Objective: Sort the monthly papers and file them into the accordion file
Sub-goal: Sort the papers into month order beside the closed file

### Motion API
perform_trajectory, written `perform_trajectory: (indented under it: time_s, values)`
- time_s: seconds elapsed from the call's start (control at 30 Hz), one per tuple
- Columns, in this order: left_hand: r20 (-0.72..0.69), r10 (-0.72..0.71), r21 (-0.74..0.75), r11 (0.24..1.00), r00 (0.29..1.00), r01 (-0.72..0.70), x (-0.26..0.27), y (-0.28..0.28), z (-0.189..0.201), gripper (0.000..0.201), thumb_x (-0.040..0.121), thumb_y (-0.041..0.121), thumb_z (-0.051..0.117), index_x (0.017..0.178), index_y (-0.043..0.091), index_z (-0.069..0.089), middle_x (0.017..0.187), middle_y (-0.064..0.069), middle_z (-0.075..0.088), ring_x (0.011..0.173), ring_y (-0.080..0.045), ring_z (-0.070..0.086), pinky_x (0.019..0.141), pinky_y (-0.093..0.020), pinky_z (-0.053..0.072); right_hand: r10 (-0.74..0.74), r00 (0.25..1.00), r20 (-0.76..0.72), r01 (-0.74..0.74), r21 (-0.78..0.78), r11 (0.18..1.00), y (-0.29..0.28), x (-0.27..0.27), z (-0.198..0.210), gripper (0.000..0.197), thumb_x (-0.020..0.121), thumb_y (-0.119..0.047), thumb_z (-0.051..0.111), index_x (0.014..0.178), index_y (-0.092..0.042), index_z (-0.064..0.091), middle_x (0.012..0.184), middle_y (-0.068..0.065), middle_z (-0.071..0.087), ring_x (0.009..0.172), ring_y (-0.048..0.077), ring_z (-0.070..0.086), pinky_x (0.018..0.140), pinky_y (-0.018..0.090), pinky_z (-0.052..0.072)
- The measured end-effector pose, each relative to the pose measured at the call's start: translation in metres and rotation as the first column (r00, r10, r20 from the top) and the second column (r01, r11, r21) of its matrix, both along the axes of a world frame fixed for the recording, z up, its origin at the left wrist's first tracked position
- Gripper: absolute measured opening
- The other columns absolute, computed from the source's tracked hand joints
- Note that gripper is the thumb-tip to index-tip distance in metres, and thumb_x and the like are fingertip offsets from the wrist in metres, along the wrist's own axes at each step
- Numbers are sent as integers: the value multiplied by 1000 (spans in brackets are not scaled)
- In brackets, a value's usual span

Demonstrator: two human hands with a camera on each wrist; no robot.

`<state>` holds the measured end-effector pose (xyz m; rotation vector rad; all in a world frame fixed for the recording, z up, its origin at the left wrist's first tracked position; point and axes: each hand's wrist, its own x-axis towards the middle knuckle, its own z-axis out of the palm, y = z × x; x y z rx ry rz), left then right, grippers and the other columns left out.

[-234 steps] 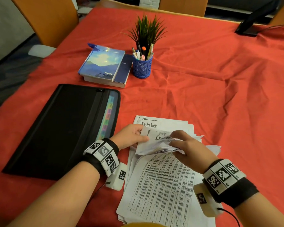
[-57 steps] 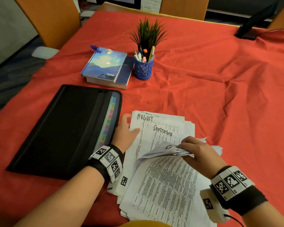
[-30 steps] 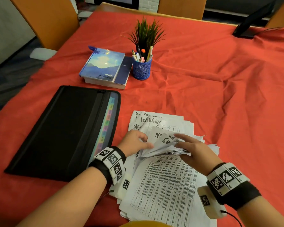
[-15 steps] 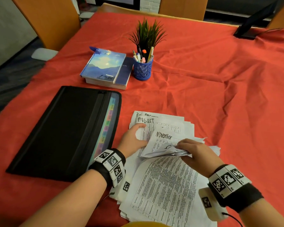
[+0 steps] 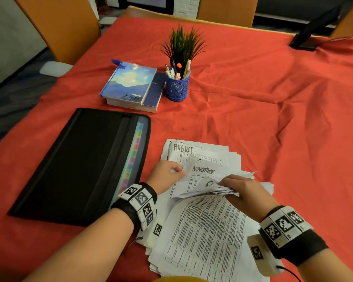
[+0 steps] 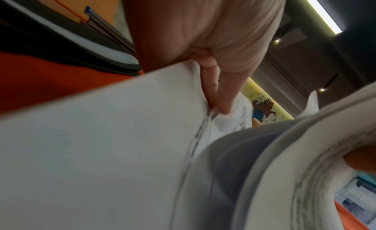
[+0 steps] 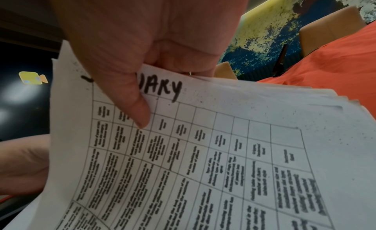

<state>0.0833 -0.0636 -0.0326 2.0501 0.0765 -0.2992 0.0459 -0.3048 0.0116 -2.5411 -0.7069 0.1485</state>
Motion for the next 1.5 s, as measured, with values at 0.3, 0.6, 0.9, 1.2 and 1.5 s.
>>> perform_trajectory:
  time_s: [0.3, 0.6, 0.9, 1.2, 1.5]
  values:
    - [-55, 119, -209, 969, 991, -128, 0, 3, 6, 18, 79, 16, 74, 66, 13, 62, 69, 5, 61, 69, -2, 56, 70, -14, 42, -13, 1000, 21, 14, -10, 1000, 0, 1, 0, 23, 73, -8, 64, 94, -16, 69, 89, -6, 68, 75, 17, 67, 61, 29, 54]
    - [-335, 144, -521, 795, 931, -310, 5, 14, 30, 5, 82, 8, 68, 80, 3, 66, 92, -16, 69, 87, -26, 65, 88, -38, 52, -28, 1000, -8, 28, -47, 999, 2, 3, 3, 24, 77, -4, 67, 97, -17, 69, 92, -6, 68, 79, 17, 66, 64, 25, 48]
    - [201, 82, 174, 978, 976, -118, 14, 20, 51, 12, 85, 17, 66, 73, 14, 68, 80, 6, 62, 83, -12, 58, 75, -20, 40, -37, 998, -50, 33, -84, 996, 2, 7, 1, 23, 81, -7, 63, 101, -17, 68, 96, -6, 67, 86, 17, 65, 70, 18, 40]
    - [245, 56, 179, 979, 968, -102, 33, 40, 60, 27, 86, 12, 62, 110, 24, 66, 119, -4, 63, 113, -19, 57, 98, -26, 41, -14, 999, 42, 18, -82, 996, 8, 12, -7, 29, 68, 3, 71, 89, -17, 68, 131, 15, 51, 113, 24, 54, 89, 31, 39]
    - [594, 81, 63, 987, 800, -147, 36, 98, 192, 42, 87, -1, 56, 90, 41, 62, 109, 6, 59, 97, 2, 56, 81, 0, 41, 22, 999, 24, -22, 1, 1000, -2, 8, 23, 17, 76, -10, 66, 91, -16, 70, 78, -4, 70, 68, 9, 63, 63, 12, 42]
